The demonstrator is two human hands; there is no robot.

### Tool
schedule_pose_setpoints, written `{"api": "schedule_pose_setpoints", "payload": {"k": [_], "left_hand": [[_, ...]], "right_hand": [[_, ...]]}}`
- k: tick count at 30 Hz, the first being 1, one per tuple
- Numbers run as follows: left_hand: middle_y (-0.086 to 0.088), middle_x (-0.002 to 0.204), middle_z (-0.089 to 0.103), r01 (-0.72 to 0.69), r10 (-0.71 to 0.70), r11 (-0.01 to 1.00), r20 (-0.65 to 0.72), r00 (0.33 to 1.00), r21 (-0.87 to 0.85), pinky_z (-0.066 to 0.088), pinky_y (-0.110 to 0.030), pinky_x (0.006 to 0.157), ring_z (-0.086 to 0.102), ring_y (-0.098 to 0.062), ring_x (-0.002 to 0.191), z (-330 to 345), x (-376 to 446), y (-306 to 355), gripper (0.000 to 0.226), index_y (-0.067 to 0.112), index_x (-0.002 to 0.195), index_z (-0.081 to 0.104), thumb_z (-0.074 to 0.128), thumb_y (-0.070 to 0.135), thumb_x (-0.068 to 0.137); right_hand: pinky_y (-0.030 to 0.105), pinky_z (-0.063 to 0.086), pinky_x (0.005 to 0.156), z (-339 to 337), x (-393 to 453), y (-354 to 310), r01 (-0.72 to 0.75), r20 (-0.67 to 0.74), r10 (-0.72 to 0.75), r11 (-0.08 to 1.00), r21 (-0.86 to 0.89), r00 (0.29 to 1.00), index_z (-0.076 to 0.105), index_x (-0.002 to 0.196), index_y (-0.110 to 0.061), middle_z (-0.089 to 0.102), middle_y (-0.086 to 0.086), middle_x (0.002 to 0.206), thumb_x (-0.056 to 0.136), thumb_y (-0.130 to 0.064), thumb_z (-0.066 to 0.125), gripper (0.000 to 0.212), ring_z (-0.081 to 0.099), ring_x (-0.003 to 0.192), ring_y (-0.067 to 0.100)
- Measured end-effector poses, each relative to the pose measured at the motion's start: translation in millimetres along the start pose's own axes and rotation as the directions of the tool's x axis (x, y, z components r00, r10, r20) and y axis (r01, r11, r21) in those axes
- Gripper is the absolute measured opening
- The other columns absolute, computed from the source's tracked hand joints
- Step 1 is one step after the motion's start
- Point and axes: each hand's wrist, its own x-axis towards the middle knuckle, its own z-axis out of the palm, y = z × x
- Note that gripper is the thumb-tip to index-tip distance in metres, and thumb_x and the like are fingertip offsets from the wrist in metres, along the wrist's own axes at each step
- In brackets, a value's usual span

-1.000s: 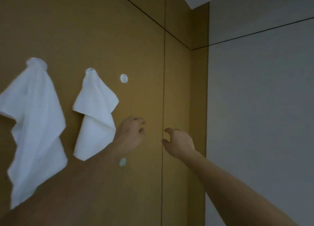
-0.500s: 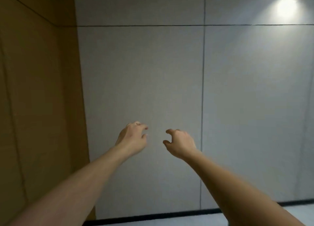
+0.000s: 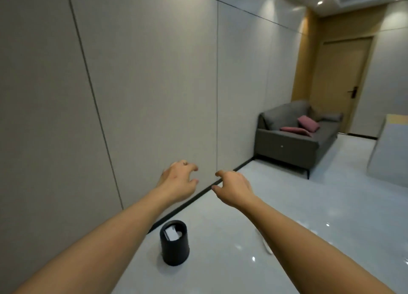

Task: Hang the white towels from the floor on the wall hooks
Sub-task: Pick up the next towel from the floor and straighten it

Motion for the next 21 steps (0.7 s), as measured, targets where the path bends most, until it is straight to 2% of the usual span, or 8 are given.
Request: {"api": "schedule_pose_setpoints", "payload": {"k": [5,11,16,18,21], "left_hand": [[0.003,0.138,0.051,-0.186,0.192,0.981,0.139,0.971,-0.058,0.039,-0.04,0.102,0.045,-0.021,0.128,89.7,68.9,66.5,0.046,0.035,0.131,0.053,0.056,0.052,0.088],[0.003,0.136,0.051,-0.334,0.365,0.929,0.225,0.904,-0.161,0.042,-0.041,0.099,0.048,-0.02,0.123,178.3,162.1,114.9,0.05,0.034,0.13,0.054,0.053,0.06,0.087],[0.002,0.137,0.05,-0.363,0.44,0.892,0.337,0.832,-0.267,0.04,-0.041,0.101,0.046,-0.022,0.125,251.0,231.6,132.9,0.049,0.032,0.13,0.054,0.053,0.058,0.089],[0.001,0.139,0.048,-0.382,0.463,0.884,0.392,0.795,-0.27,0.038,-0.041,0.102,0.044,-0.022,0.128,279.7,253.9,135.3,0.049,0.032,0.132,0.053,0.052,0.056,0.09],[0.0,0.14,0.048,-0.37,0.454,0.89,0.455,0.766,-0.266,0.038,-0.042,0.102,0.043,-0.024,0.129,320.7,283.4,136.6,0.047,0.03,0.132,0.054,0.053,0.052,0.091]], "right_hand": [[0.036,0.048,0.092,0.7,3.6,111.7,-0.275,0.002,0.275,0.96,-0.046,0.961,0.051,0.138,-0.025,0.063,0.002,0.128,0.09,-0.043,0.059,0.052,0.056,0.119,0.023],[0.033,0.047,0.09,6.6,26.6,217.7,-0.518,-0.017,0.519,0.851,-0.085,0.855,0.052,0.138,-0.025,0.064,0.0,0.124,0.09,-0.039,0.058,0.051,0.055,0.12,0.021],[0.031,0.046,0.089,29.1,60.8,281.7,-0.66,0.007,0.663,0.746,-0.093,0.748,0.052,0.138,-0.023,0.062,0.001,0.13,0.09,-0.037,0.056,0.05,0.054,0.123,0.022],[0.029,0.045,0.085,44.6,72.4,303.5,-0.708,0.023,0.711,0.702,-0.078,0.703,0.052,0.138,-0.024,0.063,0.001,0.127,0.09,-0.037,0.055,0.05,0.056,0.119,0.022],[0.03,0.046,0.086,67.8,83.4,333.5,-0.761,0.069,0.763,0.646,-0.061,0.643,0.054,0.135,-0.024,0.065,0.001,0.122,0.09,-0.038,0.056,0.047,0.057,0.118,0.022]]}}
